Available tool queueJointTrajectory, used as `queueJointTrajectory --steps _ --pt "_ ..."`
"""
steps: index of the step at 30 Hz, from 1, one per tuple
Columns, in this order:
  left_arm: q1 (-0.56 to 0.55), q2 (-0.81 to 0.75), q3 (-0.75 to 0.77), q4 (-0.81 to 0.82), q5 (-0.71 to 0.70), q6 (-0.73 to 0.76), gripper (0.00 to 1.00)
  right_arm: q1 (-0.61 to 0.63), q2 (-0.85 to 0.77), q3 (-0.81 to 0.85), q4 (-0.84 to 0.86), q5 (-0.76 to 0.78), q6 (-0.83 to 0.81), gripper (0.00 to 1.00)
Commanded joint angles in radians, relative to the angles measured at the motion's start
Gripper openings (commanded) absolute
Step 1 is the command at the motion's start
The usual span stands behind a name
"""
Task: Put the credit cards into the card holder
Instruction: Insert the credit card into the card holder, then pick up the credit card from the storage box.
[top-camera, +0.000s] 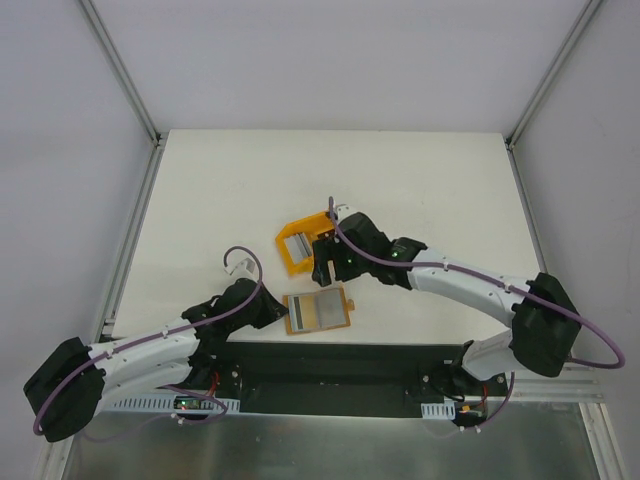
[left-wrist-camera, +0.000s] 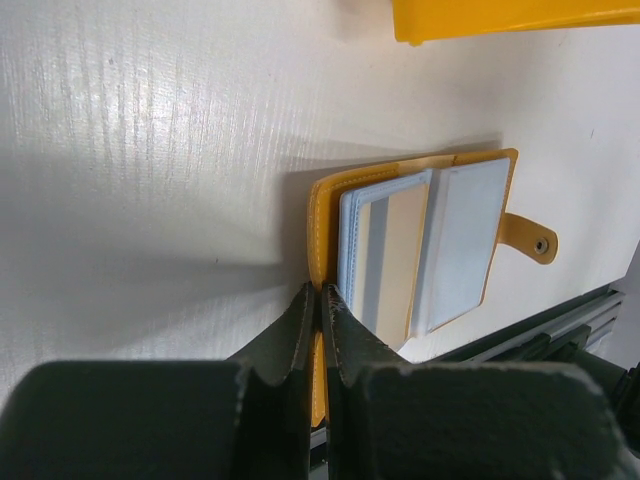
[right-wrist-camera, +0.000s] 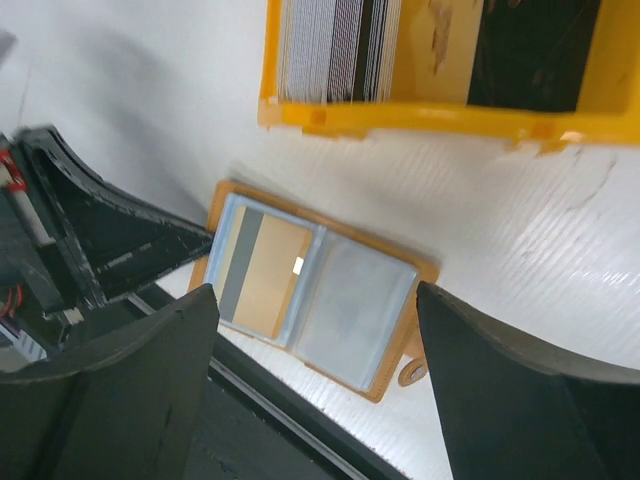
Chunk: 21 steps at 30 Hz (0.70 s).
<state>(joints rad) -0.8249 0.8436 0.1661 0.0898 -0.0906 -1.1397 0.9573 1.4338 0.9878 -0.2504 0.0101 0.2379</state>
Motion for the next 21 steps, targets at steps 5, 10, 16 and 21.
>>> queueJointTrajectory --steps 5,10,16,21 --pt "-0.005 -0.029 -0.011 -0.024 -0.046 0.003 0.00 -0.101 0.173 0.320 -0.127 -0.096 -0.146 0.97" --pt "-0.003 -0.063 -0.010 -0.051 -0.072 0.006 0.00 -0.137 0.365 0.504 -0.214 -0.139 -0.227 0.96" --pt "-0.002 -0.078 -0.008 -0.078 -0.090 0.014 0.00 -0.164 0.539 0.670 -0.260 -0.199 -0.259 0.96" --pt "-0.003 -0.081 -0.013 -0.087 -0.097 0.011 0.00 -0.183 0.597 0.719 -0.250 -0.274 -0.250 0.96"
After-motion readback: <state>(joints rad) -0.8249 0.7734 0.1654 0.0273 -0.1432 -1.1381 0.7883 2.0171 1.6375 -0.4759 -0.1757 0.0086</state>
